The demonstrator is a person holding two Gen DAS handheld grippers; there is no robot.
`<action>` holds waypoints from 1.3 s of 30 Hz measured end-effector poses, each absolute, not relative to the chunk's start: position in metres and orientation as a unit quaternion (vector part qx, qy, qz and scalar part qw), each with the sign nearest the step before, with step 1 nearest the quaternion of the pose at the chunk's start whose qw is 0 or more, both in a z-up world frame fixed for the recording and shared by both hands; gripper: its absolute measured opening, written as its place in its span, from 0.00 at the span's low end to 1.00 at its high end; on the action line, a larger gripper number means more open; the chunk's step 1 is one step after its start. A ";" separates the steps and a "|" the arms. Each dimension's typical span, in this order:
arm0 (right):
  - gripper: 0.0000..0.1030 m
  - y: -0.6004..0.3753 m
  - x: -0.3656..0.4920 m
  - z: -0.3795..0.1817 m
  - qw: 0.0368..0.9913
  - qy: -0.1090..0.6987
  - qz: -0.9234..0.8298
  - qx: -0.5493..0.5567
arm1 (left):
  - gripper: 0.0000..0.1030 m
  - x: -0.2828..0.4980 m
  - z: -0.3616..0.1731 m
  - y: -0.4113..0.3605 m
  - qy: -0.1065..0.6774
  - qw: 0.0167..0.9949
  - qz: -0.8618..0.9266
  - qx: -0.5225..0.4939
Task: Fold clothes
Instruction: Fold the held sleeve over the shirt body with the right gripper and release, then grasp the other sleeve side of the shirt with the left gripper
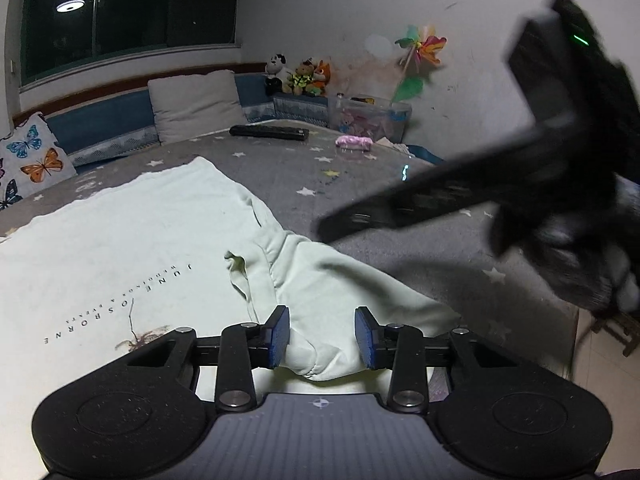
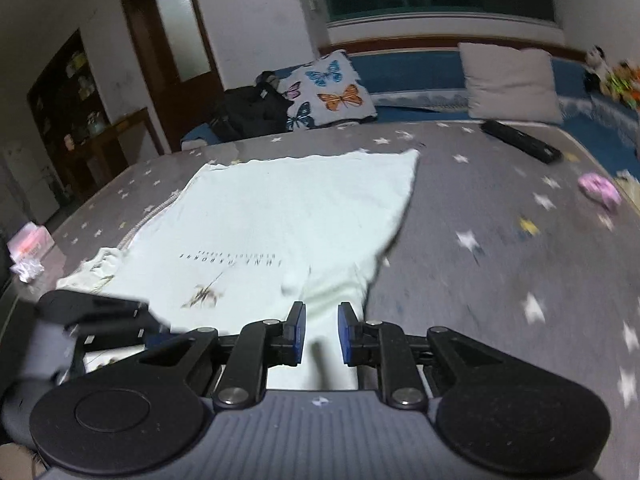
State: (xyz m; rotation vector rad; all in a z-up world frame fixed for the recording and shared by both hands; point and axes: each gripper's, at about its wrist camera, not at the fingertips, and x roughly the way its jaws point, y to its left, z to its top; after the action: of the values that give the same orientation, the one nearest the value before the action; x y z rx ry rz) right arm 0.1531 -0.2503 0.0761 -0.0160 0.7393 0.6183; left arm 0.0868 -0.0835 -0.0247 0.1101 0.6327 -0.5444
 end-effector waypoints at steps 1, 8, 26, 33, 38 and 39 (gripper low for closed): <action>0.17 -0.244 0.160 0.074 0.885 0.355 0.299 -0.017 | 0.38 0.088 -0.026 -0.084 0.310 0.911 -0.265 0.053; 0.15 -0.215 0.197 0.048 0.879 0.377 0.286 -0.060 | 0.36 0.085 -0.033 -0.082 0.319 0.906 -0.273 0.048; 0.50 -0.183 0.154 0.073 0.867 0.356 0.338 -0.091 | 0.45 0.016 -0.009 0.074 0.293 0.955 0.024 -0.024; 0.55 -0.126 0.124 0.080 0.831 0.344 0.415 -0.137 | 0.45 -0.015 -0.018 0.148 0.307 0.932 0.179 -0.070; 0.57 -0.073 0.100 0.073 0.797 0.339 0.467 -0.174 | 0.45 -0.033 -0.018 0.174 0.307 0.925 0.196 -0.104; 0.57 -0.063 0.096 0.072 0.792 0.338 0.476 -0.180 | 0.45 -0.035 -0.017 0.176 0.307 0.925 0.194 -0.109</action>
State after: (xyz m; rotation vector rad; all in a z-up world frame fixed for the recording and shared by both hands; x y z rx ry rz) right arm 0.0961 -0.0634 0.0723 -0.3873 0.7272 1.0250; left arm -0.0349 0.1762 -0.0171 -0.2242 0.6293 0.3987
